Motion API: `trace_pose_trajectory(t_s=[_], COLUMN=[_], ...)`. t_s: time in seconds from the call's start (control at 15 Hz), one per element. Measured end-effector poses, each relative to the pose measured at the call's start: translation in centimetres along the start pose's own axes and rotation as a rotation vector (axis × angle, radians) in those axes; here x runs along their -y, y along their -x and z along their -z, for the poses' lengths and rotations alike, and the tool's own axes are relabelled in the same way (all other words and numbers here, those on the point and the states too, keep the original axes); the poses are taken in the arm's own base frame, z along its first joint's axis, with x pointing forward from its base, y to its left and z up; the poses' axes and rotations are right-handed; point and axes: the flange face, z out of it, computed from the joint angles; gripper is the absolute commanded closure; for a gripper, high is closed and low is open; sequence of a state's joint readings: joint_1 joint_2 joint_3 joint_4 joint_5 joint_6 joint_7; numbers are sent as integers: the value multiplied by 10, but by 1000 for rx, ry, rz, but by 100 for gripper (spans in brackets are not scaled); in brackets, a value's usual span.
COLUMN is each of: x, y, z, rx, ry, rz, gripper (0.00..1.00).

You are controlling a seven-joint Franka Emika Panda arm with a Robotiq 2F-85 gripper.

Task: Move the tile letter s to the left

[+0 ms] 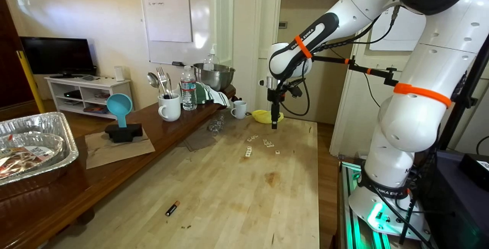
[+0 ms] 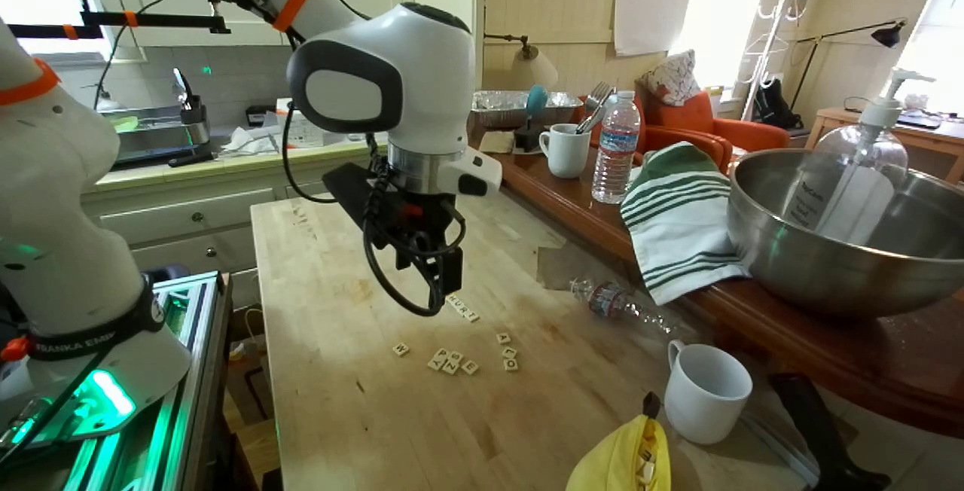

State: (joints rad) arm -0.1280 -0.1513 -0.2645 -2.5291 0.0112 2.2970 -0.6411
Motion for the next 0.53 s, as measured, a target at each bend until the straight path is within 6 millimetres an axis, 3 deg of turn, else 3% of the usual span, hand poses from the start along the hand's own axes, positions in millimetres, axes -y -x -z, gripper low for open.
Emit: trace_pose_trajectory(t_s=[0.07, 0.53], x=[-3, -16], y=[0, -3], z=[-4, -29], rx=[0, -18], ry=[0, 22], rz=[0, -19], gripper=[20, 72])
